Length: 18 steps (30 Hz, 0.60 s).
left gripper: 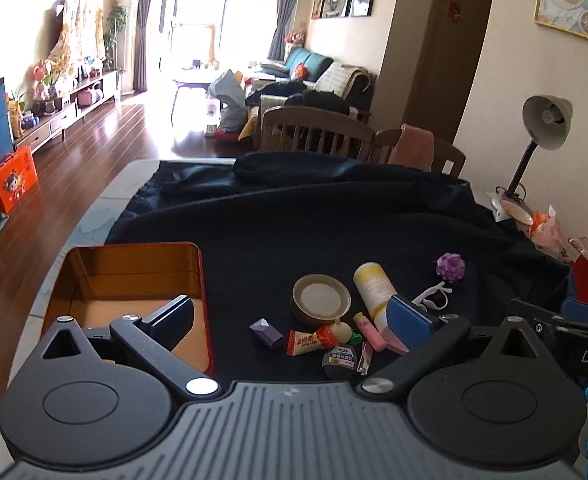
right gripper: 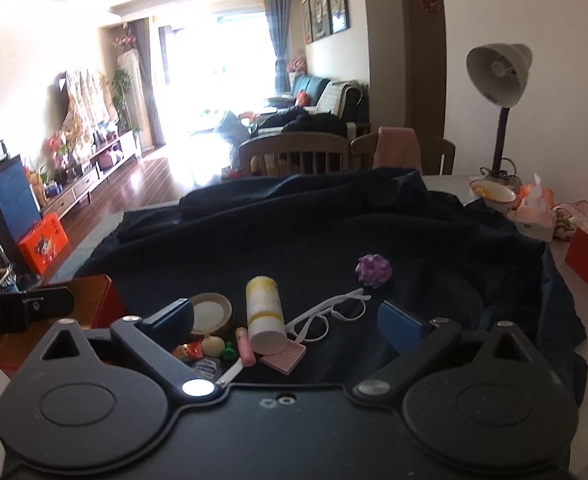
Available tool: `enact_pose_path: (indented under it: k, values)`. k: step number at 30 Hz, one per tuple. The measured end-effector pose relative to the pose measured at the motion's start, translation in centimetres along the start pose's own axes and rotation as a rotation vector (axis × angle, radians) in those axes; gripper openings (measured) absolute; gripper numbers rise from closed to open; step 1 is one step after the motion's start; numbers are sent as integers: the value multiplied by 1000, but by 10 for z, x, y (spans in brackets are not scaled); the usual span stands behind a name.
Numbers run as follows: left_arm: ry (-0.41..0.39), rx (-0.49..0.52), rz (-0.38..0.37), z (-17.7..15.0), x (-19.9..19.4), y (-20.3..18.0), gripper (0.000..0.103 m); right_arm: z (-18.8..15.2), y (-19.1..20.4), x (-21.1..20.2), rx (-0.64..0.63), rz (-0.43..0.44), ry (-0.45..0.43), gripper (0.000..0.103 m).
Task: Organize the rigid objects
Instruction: 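Move both tools toward the yellow bottle and purple plush toy, then grasp the yellow bottle with the left tool while the right tool grasps the purple plush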
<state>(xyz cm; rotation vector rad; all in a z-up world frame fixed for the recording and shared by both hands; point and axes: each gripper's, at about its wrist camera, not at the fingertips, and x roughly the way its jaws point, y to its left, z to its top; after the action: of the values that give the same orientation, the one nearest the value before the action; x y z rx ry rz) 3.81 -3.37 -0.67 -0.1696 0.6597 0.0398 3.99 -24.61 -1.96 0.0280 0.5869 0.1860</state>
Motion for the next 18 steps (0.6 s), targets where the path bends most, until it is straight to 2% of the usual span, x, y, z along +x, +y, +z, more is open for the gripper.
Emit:
enact_pose_path:
  k: [5, 12, 18]
  values:
    - [43, -2, 18, 1, 20, -9, 103, 4, -15, 19, -25, 20, 23, 92]
    - [38, 21, -19, 14, 50, -38, 103, 21, -47, 51, -93, -4, 8, 87]
    - [29, 69, -2, 25, 83, -73, 103, 33, -75, 88, -143, -25, 17, 86]
